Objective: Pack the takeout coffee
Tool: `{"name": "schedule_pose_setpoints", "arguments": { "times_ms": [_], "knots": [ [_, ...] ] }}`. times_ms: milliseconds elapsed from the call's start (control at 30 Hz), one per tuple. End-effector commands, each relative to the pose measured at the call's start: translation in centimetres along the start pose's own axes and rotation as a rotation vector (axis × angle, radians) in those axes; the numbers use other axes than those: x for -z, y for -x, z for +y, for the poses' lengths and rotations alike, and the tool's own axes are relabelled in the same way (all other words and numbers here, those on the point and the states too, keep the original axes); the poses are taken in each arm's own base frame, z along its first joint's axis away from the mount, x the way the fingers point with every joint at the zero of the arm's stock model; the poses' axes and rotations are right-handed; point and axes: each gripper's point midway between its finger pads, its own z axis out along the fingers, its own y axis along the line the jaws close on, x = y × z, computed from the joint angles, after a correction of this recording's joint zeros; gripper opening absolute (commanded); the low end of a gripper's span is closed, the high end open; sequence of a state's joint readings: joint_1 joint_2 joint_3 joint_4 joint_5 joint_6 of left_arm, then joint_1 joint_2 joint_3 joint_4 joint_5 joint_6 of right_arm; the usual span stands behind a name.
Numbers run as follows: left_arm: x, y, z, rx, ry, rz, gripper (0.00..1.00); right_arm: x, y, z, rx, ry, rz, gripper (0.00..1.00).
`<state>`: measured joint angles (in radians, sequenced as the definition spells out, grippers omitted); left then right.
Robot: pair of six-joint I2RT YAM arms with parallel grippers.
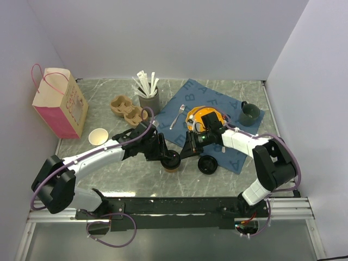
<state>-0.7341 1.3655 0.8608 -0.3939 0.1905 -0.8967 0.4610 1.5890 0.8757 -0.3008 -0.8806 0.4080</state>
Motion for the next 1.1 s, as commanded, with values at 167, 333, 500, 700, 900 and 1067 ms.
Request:
{"name": "schedule_pose_setpoints", "arguments": {
  "times_ms": [167, 333, 500, 700, 900, 1067],
  "knots": [
    [-0.5, -2.7, 5.7, 0.010, 0.215, 0.074, 0.56, 0.4, -0.4, -2.4, 0.014, -0.140, -0.021, 0.26],
    [0.2, -1.8, 4.1, 0.006, 0.182, 0.059, 0.57, 2.0, 1.2, 1.3, 0.067, -0.074, -0.044, 0.41],
    [1.6, 0.0, 0.4, -0.002, 0.081, 0.029, 0.64, 3.0, 1.8, 2.7, 0.106, -0.073, -0.056, 0.56],
    [3.3, 1.7, -3.3, -0.001, -0.020, -0.001, 0.72, 3.3, 2.0, 2.9, 0.129, -0.091, -0.049, 0.65],
    [4.0, 2.3, -3.7, -0.005, -0.007, -0.019, 0.76, 2.8, 2.3, 3.4, 0.162, -0.092, -0.017, 0.72],
    [5.5, 2.8, -2.3, 0.001, 0.064, -0.078, 0.72, 1.9, 2.7, 3.8, 0.186, -0.092, 0.010, 0.74]
  ]
}}
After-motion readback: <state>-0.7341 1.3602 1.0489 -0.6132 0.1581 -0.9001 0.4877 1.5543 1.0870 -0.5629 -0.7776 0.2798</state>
